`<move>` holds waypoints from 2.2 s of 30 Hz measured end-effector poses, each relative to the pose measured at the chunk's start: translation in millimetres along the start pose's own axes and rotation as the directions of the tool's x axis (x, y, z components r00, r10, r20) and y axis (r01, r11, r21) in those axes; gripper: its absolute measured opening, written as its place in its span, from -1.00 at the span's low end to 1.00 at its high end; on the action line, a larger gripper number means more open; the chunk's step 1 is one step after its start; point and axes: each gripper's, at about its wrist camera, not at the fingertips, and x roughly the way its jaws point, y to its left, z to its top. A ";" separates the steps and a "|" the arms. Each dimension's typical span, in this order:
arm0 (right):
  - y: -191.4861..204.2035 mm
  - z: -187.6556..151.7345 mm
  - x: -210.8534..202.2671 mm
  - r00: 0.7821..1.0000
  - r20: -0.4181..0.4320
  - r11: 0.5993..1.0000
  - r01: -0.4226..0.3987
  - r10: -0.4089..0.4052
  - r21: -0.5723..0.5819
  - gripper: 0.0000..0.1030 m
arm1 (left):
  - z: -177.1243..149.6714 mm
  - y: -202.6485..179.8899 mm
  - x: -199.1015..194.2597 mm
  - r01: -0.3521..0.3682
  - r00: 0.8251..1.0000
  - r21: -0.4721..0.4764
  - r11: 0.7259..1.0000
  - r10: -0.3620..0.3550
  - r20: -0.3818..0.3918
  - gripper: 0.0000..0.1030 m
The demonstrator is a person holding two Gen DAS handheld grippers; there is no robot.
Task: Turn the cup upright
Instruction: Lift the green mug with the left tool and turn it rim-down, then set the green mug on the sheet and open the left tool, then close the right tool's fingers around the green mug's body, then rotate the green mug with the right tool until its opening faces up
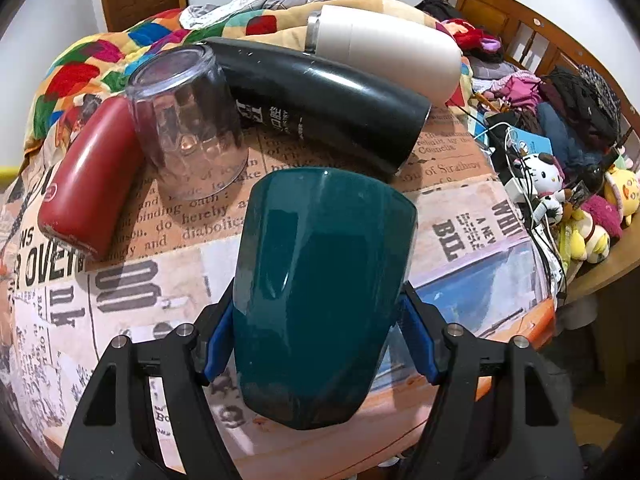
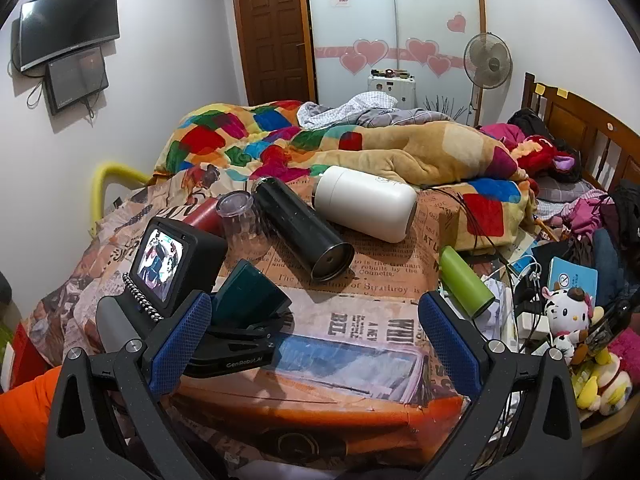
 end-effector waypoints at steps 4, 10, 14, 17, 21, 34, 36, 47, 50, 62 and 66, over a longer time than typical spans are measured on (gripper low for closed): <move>1.9 2.1 -1.7 1.000 0.001 1.000 0.008 -0.008 -0.006 1.00 | -2.6 4.5 -8.7 0.001 1.000 -0.012 1.000 -0.002 -0.014 0.45; 4.9 5.1 -9.3 1.000 0.017 1.000 0.020 -0.020 -0.008 1.00 | -10.6 11.0 -53.5 -0.030 0.998 -0.018 0.999 0.030 0.052 0.59; 5.7 6.0 -10.1 1.000 0.018 1.000 0.020 -0.020 -0.003 1.00 | -19.4 26.5 -103.0 -0.083 0.984 -0.046 0.996 0.089 0.154 0.70; 8.4 5.4 -2.7 1.000 -0.005 1.000 0.012 -0.012 0.007 1.00 | -26.4 41.3 -133.7 -0.114 0.969 -0.089 0.989 0.131 0.211 0.71; 13.7 1.4 17.0 0.998 -0.058 1.000 -0.011 0.013 0.029 1.00 | -36.5 59.9 -156.7 -0.164 0.947 -0.137 0.977 0.195 0.256 0.82; 30.3 -14.7 122.9 0.925 -0.332 0.974 -0.132 0.187 0.182 0.86 | -68.4 93.5 -140.4 -0.238 0.931 -0.207 0.949 0.283 0.229 0.86; 33.0 -13.1 131.5 0.916 -0.348 0.970 -0.139 0.202 0.198 0.83 | -69.0 96.9 -135.8 -0.228 0.935 -0.214 0.950 0.275 0.222 0.86; 45.4 -5.6 174.3 0.876 -0.427 0.969 -0.155 0.226 0.194 0.60 | -69.0 109.6 -127.5 -0.220 0.938 -0.245 0.944 0.274 0.213 0.86; 48.5 -6.0 181.3 0.861 -0.453 0.969 -0.164 0.231 0.183 0.38 | -69.1 109.7 -126.9 -0.223 0.938 -0.244 0.944 0.276 0.210 0.86; 52.7 8.0 142.1 0.901 -0.390 0.981 -0.187 0.191 0.050 0.36 | -66.5 103.2 -133.5 -0.224 0.933 -0.236 0.946 0.278 0.229 0.86; 53.3 17.1 131.0 0.923 -0.343 0.984 -0.178 0.171 0.011 0.36 | -63.9 99.5 -134.8 -0.229 0.930 -0.234 0.945 0.283 0.234 0.86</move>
